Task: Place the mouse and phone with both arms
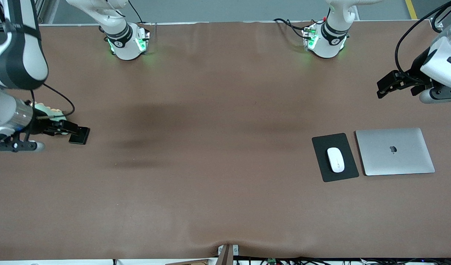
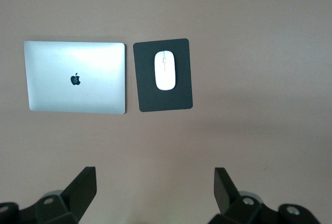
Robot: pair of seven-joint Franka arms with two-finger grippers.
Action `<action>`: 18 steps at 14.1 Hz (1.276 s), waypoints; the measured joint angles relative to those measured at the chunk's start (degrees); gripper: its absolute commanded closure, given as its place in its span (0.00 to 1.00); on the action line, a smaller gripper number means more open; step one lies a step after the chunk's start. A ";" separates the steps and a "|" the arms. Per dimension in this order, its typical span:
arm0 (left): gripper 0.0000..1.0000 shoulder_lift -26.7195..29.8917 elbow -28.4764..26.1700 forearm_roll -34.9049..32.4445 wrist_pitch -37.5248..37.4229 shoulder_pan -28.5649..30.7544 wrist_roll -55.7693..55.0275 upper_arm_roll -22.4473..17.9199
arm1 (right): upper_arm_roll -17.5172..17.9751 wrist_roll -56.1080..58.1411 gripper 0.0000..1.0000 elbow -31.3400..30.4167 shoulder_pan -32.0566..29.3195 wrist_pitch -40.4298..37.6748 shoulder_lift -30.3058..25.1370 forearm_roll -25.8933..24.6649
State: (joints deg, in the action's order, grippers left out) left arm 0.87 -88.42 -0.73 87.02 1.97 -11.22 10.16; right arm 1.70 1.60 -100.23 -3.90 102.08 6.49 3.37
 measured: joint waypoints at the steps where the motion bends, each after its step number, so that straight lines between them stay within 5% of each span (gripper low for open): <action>1: 0.00 0.23 -0.17 0.00 -0.16 -0.15 0.00 -0.05 | -0.03 -1.29 0.00 0.39 0.53 -2.18 -1.43 0.00; 8: 0.00 0.39 -0.22 0.01 -3.24 -0.13 0.00 -0.64 | -3.77 -3.93 0.00 6.52 1.20 -17.92 -7.53 -0.04; 18: 0.00 1.24 -0.19 0.00 -3.06 0.44 2.35 -0.95 | -3.94 -4.09 0.00 8.24 0.49 -21.41 -11.41 -2.93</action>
State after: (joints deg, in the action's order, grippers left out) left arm 2.10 -88.60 -0.72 83.96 2.41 -8.88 9.22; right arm -2.23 -2.49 -91.99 -3.41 80.67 -4.93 0.44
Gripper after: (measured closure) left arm 0.000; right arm 0.000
